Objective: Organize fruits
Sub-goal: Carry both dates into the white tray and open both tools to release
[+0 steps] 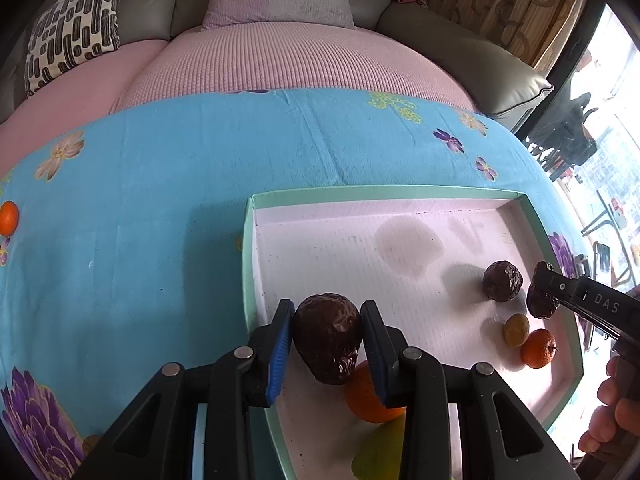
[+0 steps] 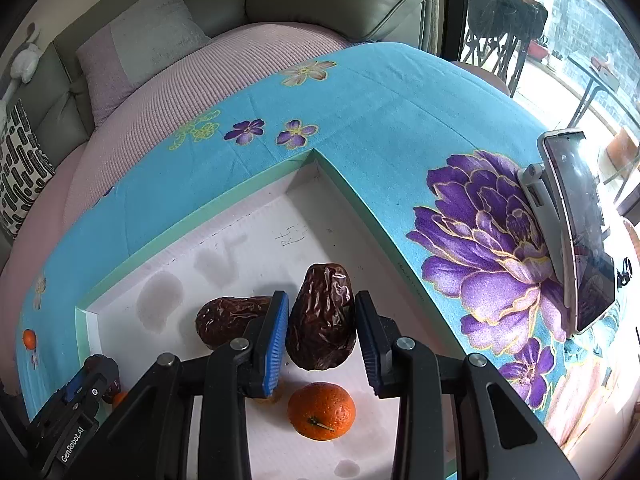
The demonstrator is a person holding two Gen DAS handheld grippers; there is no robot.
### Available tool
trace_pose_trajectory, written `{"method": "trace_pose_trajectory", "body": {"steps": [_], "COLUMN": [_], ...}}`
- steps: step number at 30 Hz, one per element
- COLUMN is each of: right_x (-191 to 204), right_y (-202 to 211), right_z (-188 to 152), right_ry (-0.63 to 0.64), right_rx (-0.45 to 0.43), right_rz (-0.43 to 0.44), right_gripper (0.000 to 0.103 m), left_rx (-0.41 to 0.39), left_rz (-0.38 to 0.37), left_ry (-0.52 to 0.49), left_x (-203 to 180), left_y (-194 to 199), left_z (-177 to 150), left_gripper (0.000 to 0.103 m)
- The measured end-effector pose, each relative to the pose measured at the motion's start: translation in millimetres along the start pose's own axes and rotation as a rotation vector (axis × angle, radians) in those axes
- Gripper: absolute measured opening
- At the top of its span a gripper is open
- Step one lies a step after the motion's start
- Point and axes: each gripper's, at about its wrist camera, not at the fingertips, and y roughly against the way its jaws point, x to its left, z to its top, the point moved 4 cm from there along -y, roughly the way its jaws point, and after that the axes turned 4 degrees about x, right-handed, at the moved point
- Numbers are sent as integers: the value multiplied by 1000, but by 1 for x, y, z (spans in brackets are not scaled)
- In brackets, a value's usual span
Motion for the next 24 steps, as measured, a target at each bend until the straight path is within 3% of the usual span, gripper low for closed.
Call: {"method": "trace_pose_trajectory", "body": {"steps": [24], "right_x": [0], "right_y": [5], "right_z": [1], "right_ry": [4], "right_rx": [-11], "right_rz": [-10], "right_gripper": [38], "left_rx": [-1], "left_rz": [26], "left_ry": [-7], "left_x": [-2], "left_y": [11], "left_z": [0], "left_gripper": [38]}}
